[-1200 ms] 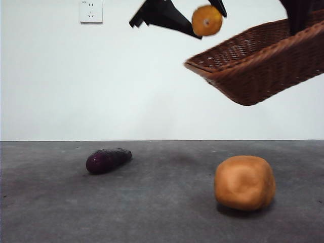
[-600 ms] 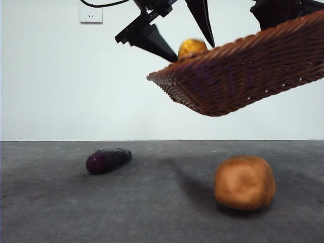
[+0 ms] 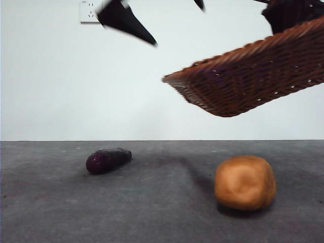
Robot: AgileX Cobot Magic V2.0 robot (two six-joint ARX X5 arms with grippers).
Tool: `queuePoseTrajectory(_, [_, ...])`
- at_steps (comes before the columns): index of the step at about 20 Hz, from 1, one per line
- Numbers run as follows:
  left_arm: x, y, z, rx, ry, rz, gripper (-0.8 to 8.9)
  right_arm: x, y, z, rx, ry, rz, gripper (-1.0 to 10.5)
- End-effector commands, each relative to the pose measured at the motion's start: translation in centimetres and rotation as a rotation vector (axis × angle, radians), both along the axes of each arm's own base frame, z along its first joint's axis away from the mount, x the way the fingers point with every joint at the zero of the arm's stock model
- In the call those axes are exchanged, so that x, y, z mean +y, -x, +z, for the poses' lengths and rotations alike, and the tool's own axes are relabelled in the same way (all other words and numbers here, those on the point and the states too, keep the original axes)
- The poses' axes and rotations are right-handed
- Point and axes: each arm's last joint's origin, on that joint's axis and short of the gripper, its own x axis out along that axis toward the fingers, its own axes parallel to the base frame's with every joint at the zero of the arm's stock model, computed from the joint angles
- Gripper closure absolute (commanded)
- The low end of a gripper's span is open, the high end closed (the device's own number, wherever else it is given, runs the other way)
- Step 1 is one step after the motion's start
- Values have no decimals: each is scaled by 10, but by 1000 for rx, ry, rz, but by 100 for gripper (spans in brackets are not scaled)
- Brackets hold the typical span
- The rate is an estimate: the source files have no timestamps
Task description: Help me put the vegetables on the table into the basket
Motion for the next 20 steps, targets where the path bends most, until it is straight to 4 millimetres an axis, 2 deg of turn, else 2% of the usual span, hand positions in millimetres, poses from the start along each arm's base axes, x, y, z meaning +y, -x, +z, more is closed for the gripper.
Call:
queuePoseTrajectory(1, [14, 18, 7, -2, -89, -58, 247, -15, -2, 2, -13, -2, -15, 955])
queuePoseTrajectory(3, [15, 32, 2, 41, -179, -129, 247, -31, -6, 2, -21, 0, -62, 954])
queuePoseTrajectory(6, [13, 43, -7, 89, -296, -171, 247, -57, -10, 2, -26, 5, -131, 955])
queuePoseTrajectory(12, [-14, 47, -25, 139, -329, -212, 247, -105, -12, 2, -43, 17, -249, 954])
queuePoseTrajectory(15, [-41, 38, -51, 155, -353, -248, 247, -119, -11, 2, -43, 18, -296, 954])
queuePoseTrajectory(20, [-88, 23, -109, 151, -413, -346, 247, -121, -11, 2, -51, 3, -301, 954])
